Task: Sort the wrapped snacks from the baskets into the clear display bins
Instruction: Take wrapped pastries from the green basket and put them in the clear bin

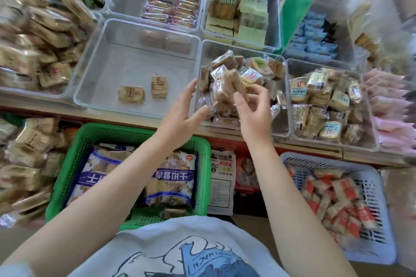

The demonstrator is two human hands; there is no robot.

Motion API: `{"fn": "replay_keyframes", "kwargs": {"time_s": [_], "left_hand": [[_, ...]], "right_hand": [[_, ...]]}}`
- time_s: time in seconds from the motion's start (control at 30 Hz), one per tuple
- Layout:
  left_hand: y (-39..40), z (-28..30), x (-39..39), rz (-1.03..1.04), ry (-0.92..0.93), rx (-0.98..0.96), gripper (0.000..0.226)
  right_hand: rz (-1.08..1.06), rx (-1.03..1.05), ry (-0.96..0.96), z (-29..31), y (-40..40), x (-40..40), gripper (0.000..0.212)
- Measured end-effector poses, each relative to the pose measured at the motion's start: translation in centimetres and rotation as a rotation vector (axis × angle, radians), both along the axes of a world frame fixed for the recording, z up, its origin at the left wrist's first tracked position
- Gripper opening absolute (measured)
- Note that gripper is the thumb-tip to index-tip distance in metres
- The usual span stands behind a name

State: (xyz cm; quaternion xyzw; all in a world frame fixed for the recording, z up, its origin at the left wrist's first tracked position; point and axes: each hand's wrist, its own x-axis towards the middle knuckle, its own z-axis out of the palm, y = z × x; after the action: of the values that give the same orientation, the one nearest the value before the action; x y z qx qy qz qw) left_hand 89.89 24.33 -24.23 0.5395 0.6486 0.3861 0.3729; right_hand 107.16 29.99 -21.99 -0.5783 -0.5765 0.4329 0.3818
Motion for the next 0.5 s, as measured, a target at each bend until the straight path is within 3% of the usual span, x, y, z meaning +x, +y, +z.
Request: {"fn": "replay_keyframes", "kwargs": {"time_s": [0.07, 0.17, 0.33, 0.5], "left_hand": [[0.0, -2.4, -0.8, -0.018, 0.300, -0.079, 0.074], [-0.3, -5.2, -1.0, -0.063, 0.462, -0.213, 0.075], [-0.9, -6.5, -0.8, -0.163, 0.667, -0.274, 0.080], [-1.1, -6.5, -0.7, -0.193, 0.759, -0.284, 0.086]], "right_hand": [[-0.235, 0.165, -0.091, -0.1, 2.8, 0.9, 0.030], [-0.401, 0.216, -0.321, -1.7, 6.6, 2.0, 0.032], [-0.285, -0.040, -0.709, -5.2, 8.3, 4.2, 0.038], [-0.135, -0.069, -0.901, -4.7, 6.9, 4.8, 0.053]]}}
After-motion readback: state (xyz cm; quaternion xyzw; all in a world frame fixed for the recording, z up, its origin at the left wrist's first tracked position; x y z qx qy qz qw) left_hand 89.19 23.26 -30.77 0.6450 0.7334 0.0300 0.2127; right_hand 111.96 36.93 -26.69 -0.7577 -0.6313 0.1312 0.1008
